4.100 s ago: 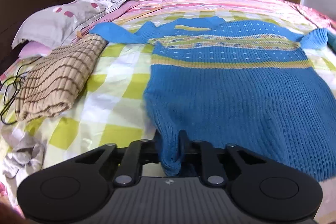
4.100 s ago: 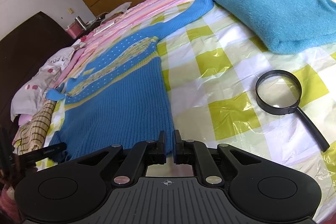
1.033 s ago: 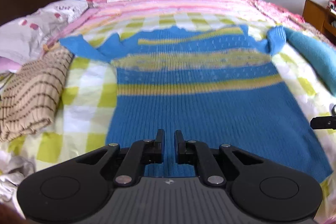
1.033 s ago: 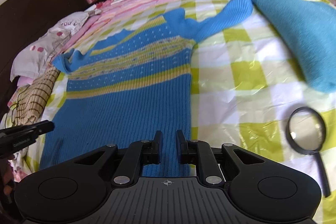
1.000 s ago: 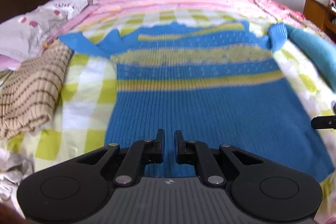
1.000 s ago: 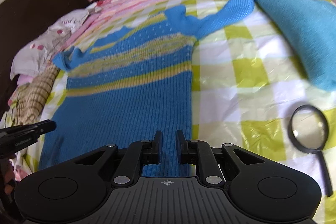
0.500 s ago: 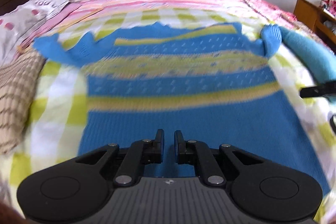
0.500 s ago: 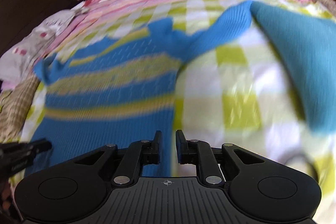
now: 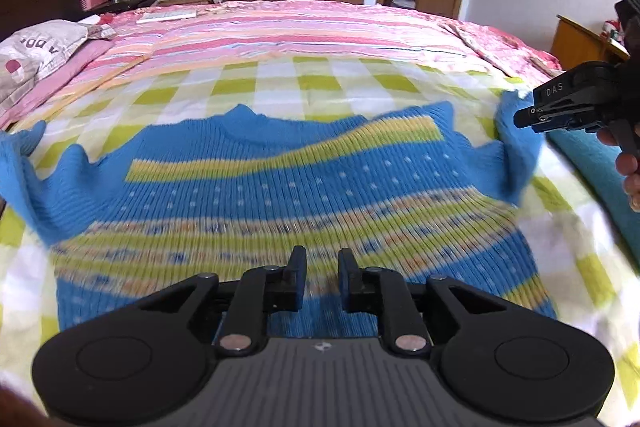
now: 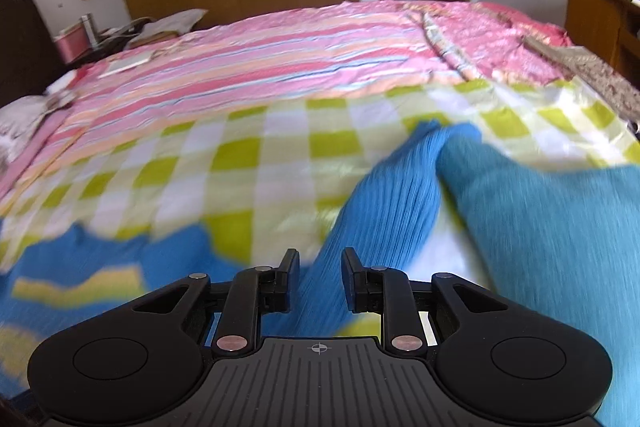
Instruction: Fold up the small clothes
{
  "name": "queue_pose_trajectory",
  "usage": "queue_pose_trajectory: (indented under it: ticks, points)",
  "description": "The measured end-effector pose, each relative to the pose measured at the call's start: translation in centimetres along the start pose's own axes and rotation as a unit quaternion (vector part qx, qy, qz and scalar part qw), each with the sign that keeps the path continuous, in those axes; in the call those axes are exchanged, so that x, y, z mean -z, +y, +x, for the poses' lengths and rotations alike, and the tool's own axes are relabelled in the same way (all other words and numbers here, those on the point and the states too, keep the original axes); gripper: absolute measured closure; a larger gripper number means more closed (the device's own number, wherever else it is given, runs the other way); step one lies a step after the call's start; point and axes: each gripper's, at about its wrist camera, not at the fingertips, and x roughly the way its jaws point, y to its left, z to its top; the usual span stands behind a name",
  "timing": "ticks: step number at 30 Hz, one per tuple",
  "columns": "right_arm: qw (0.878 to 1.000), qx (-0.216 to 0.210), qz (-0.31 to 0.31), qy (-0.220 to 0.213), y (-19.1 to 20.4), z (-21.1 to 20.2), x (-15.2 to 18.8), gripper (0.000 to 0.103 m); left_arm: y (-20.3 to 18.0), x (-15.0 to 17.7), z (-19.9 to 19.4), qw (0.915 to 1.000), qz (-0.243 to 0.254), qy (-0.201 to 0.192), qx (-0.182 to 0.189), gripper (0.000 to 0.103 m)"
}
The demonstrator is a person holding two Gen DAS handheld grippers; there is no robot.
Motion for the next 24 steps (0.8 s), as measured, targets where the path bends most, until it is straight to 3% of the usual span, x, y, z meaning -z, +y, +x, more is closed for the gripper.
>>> queue_pose_trajectory:
  ticks: [9,14,18,22,24]
  points:
    - [0.999,0.051,-0.005,0.001,0.1,5.3,-2.7,0.079,0.4,-0.5,2.4,0.9996,-0.003,-0.010,-0.027,0.074]
    - [0.996,0.090,-0.025,0.006,0.4,7.1,-4.1,0.068,0.4,-0.5,3.2,0.9991,-0.006,-0.018,-0.038,0.068]
    - [0.993,0.111,-0.028,0.036,-0.1,8.8,-4.5,0.068,0.3,-0.6,3.3,0.9990,-0.003,-0.021,-0.038,0.068]
    - [0.991,0.120,-0.021,0.046,-1.0,9.4,-3.9,0.076,0.5,-0.3,2.8,0.9992,-0.003,-0.019,-0.035,0.067]
    - [0.992,0.120,-0.018,0.045,-1.4,9.2,-3.7,0.087,0.6,-0.2,2.6,0.9992,-0.003,-0.018,-0.035,0.067]
